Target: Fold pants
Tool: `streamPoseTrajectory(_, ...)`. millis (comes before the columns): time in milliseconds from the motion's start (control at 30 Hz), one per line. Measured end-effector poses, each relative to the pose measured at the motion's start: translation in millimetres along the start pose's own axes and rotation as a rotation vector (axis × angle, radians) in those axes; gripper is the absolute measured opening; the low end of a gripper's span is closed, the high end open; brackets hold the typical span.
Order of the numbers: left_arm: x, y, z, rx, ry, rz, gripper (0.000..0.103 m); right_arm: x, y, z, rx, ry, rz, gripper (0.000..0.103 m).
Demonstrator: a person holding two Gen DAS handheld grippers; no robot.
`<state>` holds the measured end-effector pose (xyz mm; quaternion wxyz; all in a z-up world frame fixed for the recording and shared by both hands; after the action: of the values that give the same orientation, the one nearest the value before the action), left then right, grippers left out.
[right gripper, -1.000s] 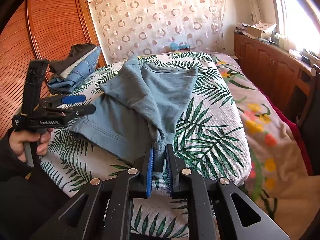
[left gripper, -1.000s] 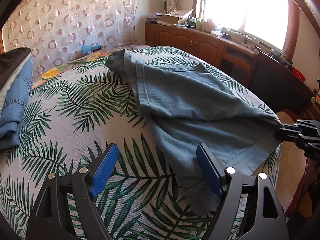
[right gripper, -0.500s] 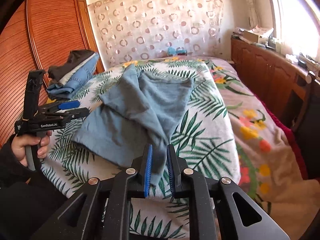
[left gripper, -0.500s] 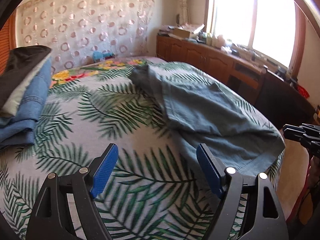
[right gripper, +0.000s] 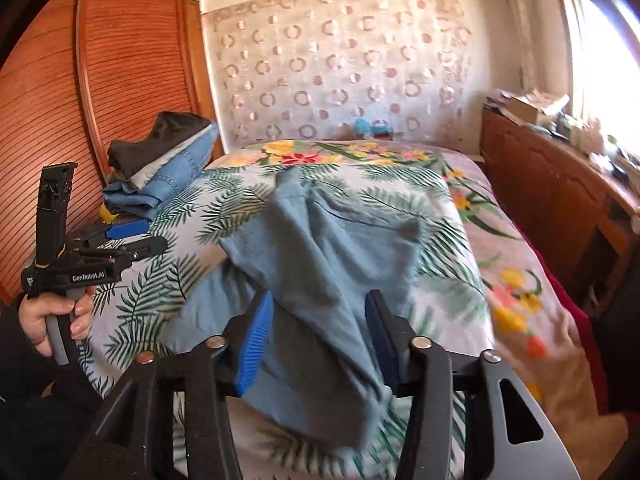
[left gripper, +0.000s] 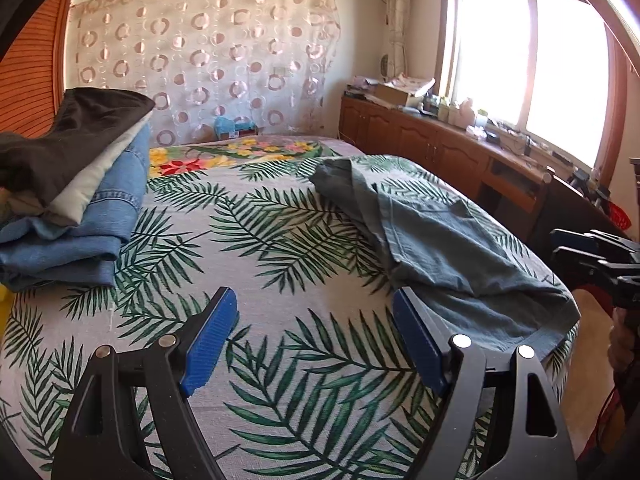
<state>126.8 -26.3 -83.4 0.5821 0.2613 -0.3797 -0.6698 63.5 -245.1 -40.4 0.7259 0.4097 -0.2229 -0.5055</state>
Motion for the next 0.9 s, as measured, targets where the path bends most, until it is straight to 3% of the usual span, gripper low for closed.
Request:
streamPoseTrajectory(267, -6, -2, 9, 0.083, 0.030, -0.006, 0.081, -15, 20, -62, -0.057, 0.063, 0.048, 0.054)
streamPoseTrajectory(500, -8, -5, 11, 0.098, 0.019, -0.004, 0.081, -16, 40, -105, -0.112, 0.100, 0.039, 0.054)
streamPoseTrajectory(900, -4, -8, 9, 0.084, 0.007, -0.021, 0.081, -35, 46, -133, -0.185, 0.140, 0.123, 0.054)
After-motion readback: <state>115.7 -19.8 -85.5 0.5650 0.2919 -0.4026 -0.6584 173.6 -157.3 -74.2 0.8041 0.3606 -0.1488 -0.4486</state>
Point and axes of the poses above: each gripper's, at about its wrist camera, not at the fingertips, and z roughly against the way its jaws point, x to its right, y to its top, the point moved 2 cm from there along -z, roughly the way its jaws point, and after that the axes turned 1 degree about -x, right-handed, at the moved point
